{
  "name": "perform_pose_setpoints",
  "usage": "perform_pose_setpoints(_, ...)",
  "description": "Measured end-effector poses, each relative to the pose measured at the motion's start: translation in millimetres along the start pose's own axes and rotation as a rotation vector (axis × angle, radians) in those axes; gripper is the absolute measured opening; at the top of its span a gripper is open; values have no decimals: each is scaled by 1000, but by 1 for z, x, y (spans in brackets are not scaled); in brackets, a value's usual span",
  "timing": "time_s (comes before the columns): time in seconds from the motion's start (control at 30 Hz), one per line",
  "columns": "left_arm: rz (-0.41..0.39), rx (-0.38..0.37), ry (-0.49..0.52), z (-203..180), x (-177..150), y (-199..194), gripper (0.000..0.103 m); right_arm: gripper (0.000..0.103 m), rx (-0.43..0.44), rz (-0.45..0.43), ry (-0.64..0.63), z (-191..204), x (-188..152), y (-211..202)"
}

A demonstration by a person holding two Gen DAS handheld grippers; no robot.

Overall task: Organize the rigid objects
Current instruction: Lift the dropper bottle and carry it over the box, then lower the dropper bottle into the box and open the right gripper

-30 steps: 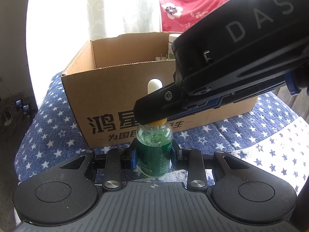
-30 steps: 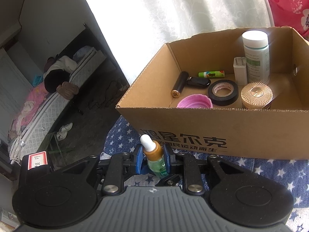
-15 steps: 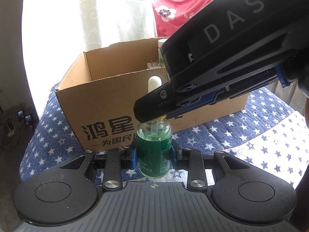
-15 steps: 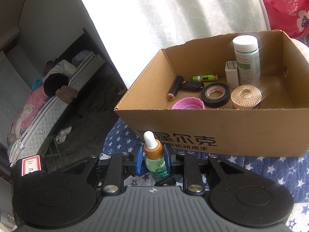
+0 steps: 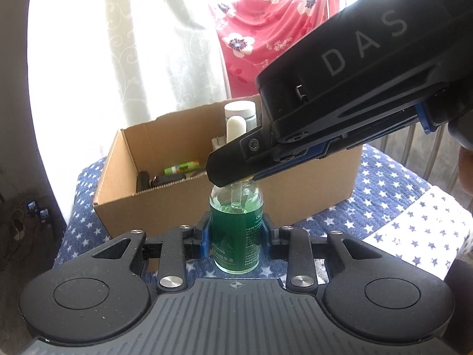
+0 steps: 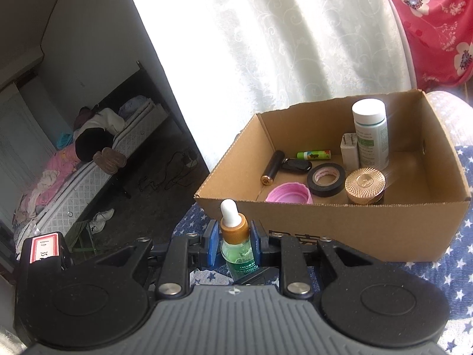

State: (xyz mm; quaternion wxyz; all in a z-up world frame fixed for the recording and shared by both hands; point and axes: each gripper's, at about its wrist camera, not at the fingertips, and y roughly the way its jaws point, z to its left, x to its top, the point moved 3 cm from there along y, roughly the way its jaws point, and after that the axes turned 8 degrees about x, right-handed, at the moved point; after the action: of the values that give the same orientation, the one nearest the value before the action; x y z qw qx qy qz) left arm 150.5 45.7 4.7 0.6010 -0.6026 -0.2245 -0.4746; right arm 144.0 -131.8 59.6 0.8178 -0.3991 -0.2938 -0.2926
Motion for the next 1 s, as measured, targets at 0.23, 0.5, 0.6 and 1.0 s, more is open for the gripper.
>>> perform_pose_setpoints(0.23, -80, -21, 46, -11, 41, -9, 31, 26, -29, -82, -59, 8, 30, -31)
perform_pose_setpoints(0.5, -105, -91, 83, -30, 83, 11, 31, 26, -78, -139, -74, -16, 68, -48)
perform_pose_setpoints(0.6, -69, -144, 78, -37, 96, 30, 31, 26, -87, -134, -52, -35, 80, -44)
perform_pose_setpoints(1.0, 137, -206, 75, -61, 126, 125, 31, 21, -171, -56, 15, -119, 107, -9)
